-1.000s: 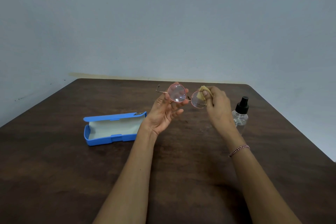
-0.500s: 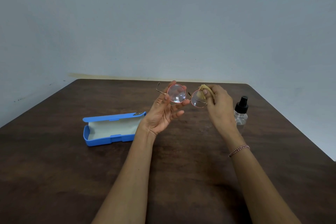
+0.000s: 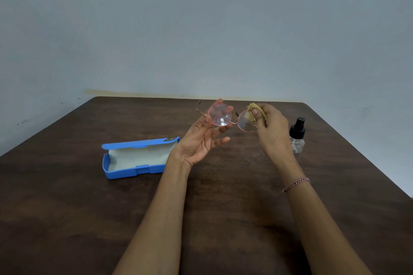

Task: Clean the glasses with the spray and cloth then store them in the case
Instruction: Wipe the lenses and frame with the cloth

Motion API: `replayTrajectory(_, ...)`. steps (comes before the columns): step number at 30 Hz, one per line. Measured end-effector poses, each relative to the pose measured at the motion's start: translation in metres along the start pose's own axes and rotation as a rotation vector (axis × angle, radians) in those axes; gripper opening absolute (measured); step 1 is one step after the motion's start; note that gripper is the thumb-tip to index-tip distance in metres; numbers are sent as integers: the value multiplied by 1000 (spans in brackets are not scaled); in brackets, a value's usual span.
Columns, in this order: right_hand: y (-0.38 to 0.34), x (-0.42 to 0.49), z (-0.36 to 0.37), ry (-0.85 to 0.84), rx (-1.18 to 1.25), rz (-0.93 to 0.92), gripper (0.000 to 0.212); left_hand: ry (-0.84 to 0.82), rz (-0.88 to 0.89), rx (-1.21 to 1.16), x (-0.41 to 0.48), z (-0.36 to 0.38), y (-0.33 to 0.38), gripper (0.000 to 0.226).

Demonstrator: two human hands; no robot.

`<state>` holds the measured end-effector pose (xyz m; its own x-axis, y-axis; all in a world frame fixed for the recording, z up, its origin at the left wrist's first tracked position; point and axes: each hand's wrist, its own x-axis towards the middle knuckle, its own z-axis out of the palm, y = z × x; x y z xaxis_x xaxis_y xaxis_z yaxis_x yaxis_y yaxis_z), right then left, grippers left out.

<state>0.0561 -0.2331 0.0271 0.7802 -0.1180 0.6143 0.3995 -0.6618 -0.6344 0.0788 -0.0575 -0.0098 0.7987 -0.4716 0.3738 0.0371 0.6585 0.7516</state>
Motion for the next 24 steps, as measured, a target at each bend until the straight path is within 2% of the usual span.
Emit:
replayTrajectory(11, -2, -1, -1, -61, 45, 17, 24, -28, 59, -73, -1, 3, 1, 48)
replayTrajectory(15, -4, -1, -2, 42, 45, -5, 19, -28, 73, -94, -1, 5, 1, 46)
replayTrajectory(20, -15, -6, -1, 273, 116, -126, 19, 16, 91, -96, -1, 9, -1, 49)
replayTrajectory(24, -24, -17, 10, 213, 74, -309, 32, 30, 104, -68, 2, 11, -4, 51)
